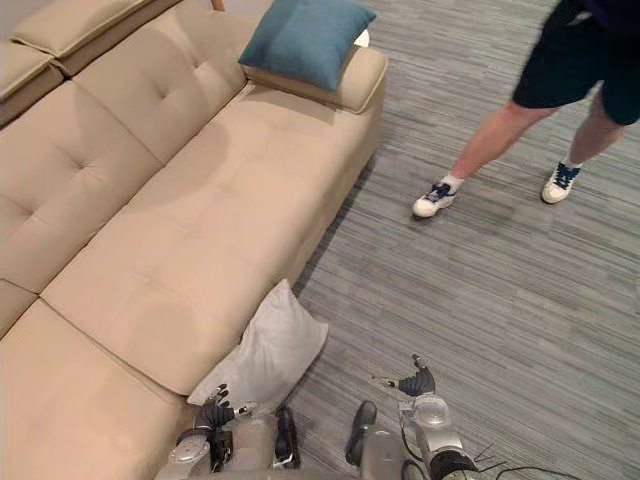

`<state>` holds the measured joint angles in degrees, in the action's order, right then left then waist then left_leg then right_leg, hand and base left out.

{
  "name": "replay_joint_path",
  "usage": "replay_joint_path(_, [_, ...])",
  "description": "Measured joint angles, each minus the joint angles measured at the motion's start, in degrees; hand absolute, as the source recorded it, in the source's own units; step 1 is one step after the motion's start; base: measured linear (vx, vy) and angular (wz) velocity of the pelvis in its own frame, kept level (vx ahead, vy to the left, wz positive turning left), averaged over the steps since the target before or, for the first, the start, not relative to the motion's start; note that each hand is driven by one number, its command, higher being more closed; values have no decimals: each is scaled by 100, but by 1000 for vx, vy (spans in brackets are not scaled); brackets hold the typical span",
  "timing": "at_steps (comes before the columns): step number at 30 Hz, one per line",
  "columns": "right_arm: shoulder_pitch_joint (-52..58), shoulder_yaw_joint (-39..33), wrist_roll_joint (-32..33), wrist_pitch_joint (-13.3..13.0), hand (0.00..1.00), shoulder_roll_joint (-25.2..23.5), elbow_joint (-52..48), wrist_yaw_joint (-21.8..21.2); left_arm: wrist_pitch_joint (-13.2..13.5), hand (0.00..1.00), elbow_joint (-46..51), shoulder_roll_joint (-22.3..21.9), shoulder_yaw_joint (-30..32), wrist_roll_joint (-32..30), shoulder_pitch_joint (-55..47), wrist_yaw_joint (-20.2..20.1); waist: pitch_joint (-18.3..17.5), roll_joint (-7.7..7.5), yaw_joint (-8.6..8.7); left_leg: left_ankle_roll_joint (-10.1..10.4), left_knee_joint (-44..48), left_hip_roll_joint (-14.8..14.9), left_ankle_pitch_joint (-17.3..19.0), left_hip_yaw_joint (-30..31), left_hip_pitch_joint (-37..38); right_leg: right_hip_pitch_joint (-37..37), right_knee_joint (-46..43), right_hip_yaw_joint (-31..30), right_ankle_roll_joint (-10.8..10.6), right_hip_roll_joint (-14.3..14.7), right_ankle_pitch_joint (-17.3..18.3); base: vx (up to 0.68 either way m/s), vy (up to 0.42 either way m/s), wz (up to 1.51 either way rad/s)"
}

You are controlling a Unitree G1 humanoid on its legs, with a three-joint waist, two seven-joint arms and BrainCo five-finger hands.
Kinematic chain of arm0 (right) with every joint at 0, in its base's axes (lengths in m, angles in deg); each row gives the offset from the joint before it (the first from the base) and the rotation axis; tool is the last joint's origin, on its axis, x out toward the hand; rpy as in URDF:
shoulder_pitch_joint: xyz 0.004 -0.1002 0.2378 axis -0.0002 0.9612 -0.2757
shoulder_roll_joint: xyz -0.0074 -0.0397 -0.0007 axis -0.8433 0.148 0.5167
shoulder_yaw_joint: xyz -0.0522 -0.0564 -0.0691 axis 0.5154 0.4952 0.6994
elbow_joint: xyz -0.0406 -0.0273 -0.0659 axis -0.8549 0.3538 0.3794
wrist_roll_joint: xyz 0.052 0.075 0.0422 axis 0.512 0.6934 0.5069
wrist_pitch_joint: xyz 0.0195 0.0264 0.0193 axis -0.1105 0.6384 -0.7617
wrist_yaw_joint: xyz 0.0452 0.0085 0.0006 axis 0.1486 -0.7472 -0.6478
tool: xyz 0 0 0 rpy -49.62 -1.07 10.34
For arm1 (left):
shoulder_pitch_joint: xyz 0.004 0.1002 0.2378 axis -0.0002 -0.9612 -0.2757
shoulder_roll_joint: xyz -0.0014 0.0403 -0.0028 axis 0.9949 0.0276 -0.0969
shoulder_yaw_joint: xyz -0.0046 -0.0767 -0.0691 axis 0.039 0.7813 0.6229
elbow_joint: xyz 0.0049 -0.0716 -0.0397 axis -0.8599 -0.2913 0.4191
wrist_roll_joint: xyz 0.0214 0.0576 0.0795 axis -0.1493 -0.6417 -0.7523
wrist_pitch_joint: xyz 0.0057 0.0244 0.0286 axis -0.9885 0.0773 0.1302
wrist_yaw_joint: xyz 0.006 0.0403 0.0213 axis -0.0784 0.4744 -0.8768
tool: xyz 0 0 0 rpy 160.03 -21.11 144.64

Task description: Pick up cushions and gather them together orderly.

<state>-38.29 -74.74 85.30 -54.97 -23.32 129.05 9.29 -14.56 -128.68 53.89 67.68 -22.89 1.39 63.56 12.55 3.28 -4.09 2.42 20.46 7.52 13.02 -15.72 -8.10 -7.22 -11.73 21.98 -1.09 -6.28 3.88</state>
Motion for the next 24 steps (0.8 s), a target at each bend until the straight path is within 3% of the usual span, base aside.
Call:
replay_joint_path(2, [-3,-1,-20,-1,0,5,3,2,-13,0,-30,-2,16,2,-61,-4,3,-12,-6,-78,5,-129,44,96,84,85,-145,40,-127,-151,83,259,202,32])
replay_joint_path(3, [0,3,-71,-1,0,7,3,3,-15,0,-36,-3,57,15,-81,-5,10,-22,-4,-183,-62,-224,108,179,276,112,-605,75,-296,-331,232,257,228,55])
replay_joint_path(6, [99,49,-145,-4,0,-19,-54,1,-16,0,-26,38,25,14,-90,-5,75,-131,80,-336,-278,-565,199,653,756,-254,-2638,-300,-306,-852,263,182,158,95])
replay_joint_path(7, [201,74,-165,-5,0,-102,-71,-1,-25,0,20,124,-54,16,-63,10,105,-232,182,-510,-234,-690,309,1159,897,-565,-3447,-906,-387,-871,561,240,14,146])
replay_joint_path(8, [220,74,-163,-1,0,-155,-79,-2,-23,0,31,182,-83,20,-11,25,100,-323,205,-513,-211,-739,311,1412,892,-638,-3401,-1230,-389,-697,857,302,-155,200])
replay_joint_path(9, [277,65,-156,-4,0,-159,-213,-2,-27,0,31,219,-70,57,199,48,101,-357,193,-512,-195,-761,310,1882,786,-849,-3116,-1842,-280,-212,1146,229,-170,186])
replay_joint_path(10, [327,36,-142,-15,0,-139,-322,-1,-21,0,39,208,-63,84,309,81,113,-335,217,-489,-170,-765,297,2251,695,-984,-2886,-2403,-244,159,1219,261,-236,231])
replay_joint_path(11, [406,-93,-99,-14,0,-145,-448,0,-11,0,51,183,-68,100,415,130,112,-339,310,-449,-89,-824,297,2732,591,-1059,-2506,-3023,-360,485,1236,180,-196,205])
replay_joint_path(12, [458,-169,-83,-17,0,-146,-524,2,-9,0,55,165,-68,101,458,134,73,-405,353,-422,12,-893,305,2969,517,-1051,-2235,-3279,-421,558,1199,298,-337,238])
replay_joint_path(13, [621,-316,41,-27,0,-140,-544,5,1,0,111,121,-52,128,480,133,109,-461,318,-141,123,-1038,442,3196,562,-940,-1708,-3339,-338,401,899,254,-286,193])
replay_joint_path(14, [616,-381,83,-4,0,-76,-500,14,10,0,154,-72,2,147,423,148,78,-233,268,-11,267,-902,476,3334,460,-815,-1706,-3020,-274,439,856,243,-267,160])
replay_joint_path(17, [614,-525,132,-7,0,-134,-584,13,32,0,179,-233,14,197,148,146,1,-99,168,244,211,-631,377,3359,403,-660,-1697,-2460,-273,486,856,179,-221,90])
replay_joint_path(19, [645,-701,145,-21,0,-327,-603,23,30,0,179,-247,15,199,34,142,3,-112,156,407,150,-415,281,3280,462,-374,-1616,-2020,-272,525,855,105,-199,107])
replay_joint_path(21, [659,-870,268,-26,0,-476,-637,37,36,0,271,-249,61,210,34,142,44,-215,146,594,146,-240,169,2870,367,-207,-1554,-1685,-256,488,846,25,-129,89])
replay_joint_path(22, [660,-1023,314,-28,0,-548,-632,47,35,0,291,-255,59,214,40,139,16,-259,150,585,119,-87,104,2236,243,-179,-1479,-1506,-241,431,836,-29,-68,89])
replay_joint_path(23, [660,-1139,358,-31,0,-591,-618,97,33,0,298,-262,60,214,47,140,10,-255,160,443,35,158,28,1148,117,-107,-1359,-1281,-205,360,815,-30,-41,79])
replay_joint_path(24, [663,-1166,362,-31,0,-602,-610,120,31,0,297,-261,60,214,47,140,9,-257,167,388,16,186,-2,948,101,-95,-1341,-1238,-204,340,815,-27,21,62])
